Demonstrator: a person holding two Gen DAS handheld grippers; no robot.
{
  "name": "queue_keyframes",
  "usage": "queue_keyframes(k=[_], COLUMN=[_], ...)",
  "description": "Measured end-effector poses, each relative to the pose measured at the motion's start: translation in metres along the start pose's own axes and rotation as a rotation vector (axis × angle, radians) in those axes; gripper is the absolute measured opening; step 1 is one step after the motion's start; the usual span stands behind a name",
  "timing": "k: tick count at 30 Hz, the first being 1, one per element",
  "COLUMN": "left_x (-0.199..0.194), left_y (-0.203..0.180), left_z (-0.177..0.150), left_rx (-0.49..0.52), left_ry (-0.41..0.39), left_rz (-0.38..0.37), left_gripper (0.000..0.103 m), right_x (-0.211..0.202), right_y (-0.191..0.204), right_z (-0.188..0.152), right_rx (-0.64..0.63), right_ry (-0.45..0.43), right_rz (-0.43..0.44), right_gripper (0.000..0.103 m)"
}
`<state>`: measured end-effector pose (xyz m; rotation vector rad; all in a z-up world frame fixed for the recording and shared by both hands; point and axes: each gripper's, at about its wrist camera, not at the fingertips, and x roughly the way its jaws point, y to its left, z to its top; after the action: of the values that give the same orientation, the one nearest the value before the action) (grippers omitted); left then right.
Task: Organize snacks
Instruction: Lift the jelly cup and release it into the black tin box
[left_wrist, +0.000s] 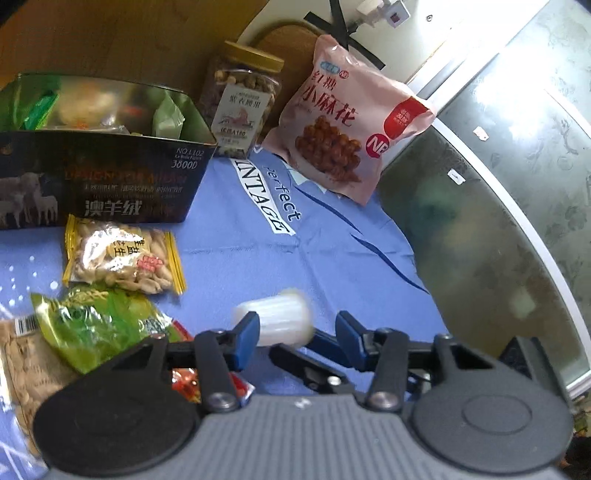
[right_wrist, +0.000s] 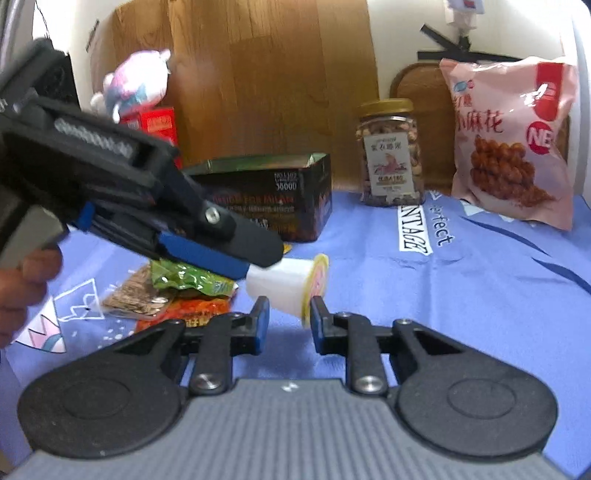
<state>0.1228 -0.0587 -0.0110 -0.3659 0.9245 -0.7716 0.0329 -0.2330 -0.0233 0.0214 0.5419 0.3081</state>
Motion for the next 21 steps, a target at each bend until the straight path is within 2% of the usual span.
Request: queue_keyframes(k=[3, 8, 10, 13, 17, 19, 21], left_x=[0.005, -0.004, -0.004, 0.008, 0.03, 0.031, 0.026], left_y=[0.01, 0.029, 0.033, 0.032, 0.031, 0.028, 0.029], left_z=[0.003, 0.011, 0.015, 0.02, 0.012, 0.006, 0.007], left_rx=[-0.008, -0.058, -0.075, -0.083, -0.106, -0.072, -0.089], left_ry=[0.019, -0.026, -0.036, -0.016, 0.059, 0.05, 0.038], left_rz=[0.029, 0.047, 0.052, 0.045, 0.037, 0.061, 0.067], left_gripper=[0.046, 0.053, 0.053, 0.053, 0.044, 0.041, 0.041], right_x=[0.008, 0.003, 0.005, 0.016, 0.034, 0.036, 0.034], right_y=[0.0, -0.004, -0.003, -0.006, -0.008, -0.005, -0.004], right_z=[-0.003, -0.006, -0.003, 0.004, 0.007, 0.003, 0.005], right_rx=[-0.023, -0.034, -0.061, -0.083, -0.074, -0.086, -0.064], right_ry=[0.042, 0.038, 0.034, 0.038, 0.077, 0.068, 0.055], right_rz=[-0.004, 0.0, 0.004, -0.001, 0.046, 0.034, 0.034], right_gripper=[0.027, 0.028, 0.033, 0.038, 0.045, 0.042, 0.038])
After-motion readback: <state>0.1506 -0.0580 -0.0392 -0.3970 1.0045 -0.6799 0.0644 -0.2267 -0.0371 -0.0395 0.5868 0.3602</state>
